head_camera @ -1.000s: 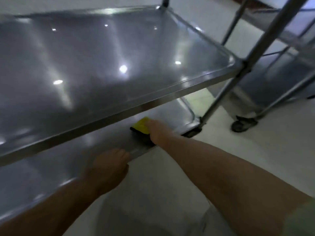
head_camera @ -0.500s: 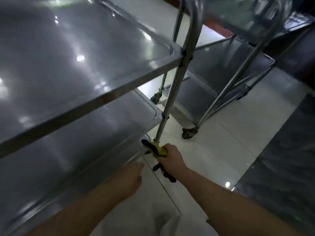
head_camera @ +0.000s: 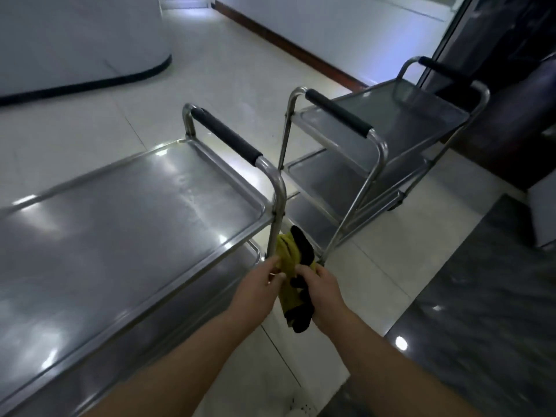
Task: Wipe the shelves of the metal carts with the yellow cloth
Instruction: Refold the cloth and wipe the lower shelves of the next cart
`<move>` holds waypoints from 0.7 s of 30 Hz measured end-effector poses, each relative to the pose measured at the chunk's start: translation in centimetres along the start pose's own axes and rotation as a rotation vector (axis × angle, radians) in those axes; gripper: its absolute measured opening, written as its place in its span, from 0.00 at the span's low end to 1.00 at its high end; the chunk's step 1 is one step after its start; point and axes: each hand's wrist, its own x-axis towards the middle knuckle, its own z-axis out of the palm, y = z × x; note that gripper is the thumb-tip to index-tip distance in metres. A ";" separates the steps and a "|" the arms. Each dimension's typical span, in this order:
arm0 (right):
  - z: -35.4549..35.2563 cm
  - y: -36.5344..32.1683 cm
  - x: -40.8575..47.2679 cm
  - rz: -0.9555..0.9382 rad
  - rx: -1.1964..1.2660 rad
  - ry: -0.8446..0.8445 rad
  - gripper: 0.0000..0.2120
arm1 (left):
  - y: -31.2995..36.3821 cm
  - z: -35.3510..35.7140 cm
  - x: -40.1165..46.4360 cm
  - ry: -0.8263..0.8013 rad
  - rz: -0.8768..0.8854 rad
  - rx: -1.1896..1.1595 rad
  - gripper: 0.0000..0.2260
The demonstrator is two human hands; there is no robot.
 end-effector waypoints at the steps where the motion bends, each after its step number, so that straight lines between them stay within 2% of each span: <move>1: -0.1 -1.4 -0.7 0.001 0.027 -0.014 0.05 | 1.5 0.0 0.0 0.014 -0.006 -0.011 0.10; 8: -1.7 -8.5 -1.2 -0.076 0.019 -0.051 0.08 | 7.6 0.6 1.0 0.152 -0.002 -0.198 0.17; 12: -1.9 -11.1 -0.3 -0.143 -0.104 -0.146 0.04 | 9.4 0.8 2.1 0.242 0.032 -0.180 0.18; 17: 0.4 -14.1 1.2 -0.214 -0.228 -0.183 0.08 | 10.6 -1.1 2.6 0.341 -0.086 -0.311 0.18; 19: 2.0 -15.2 1.5 -0.228 -0.252 -0.212 0.09 | 10.4 -3.1 2.6 0.406 -0.099 -0.278 0.20; 21: 4.0 -16.3 1.8 -0.229 -0.247 -0.265 0.08 | 9.9 -5.6 2.0 0.483 -0.110 -0.291 0.16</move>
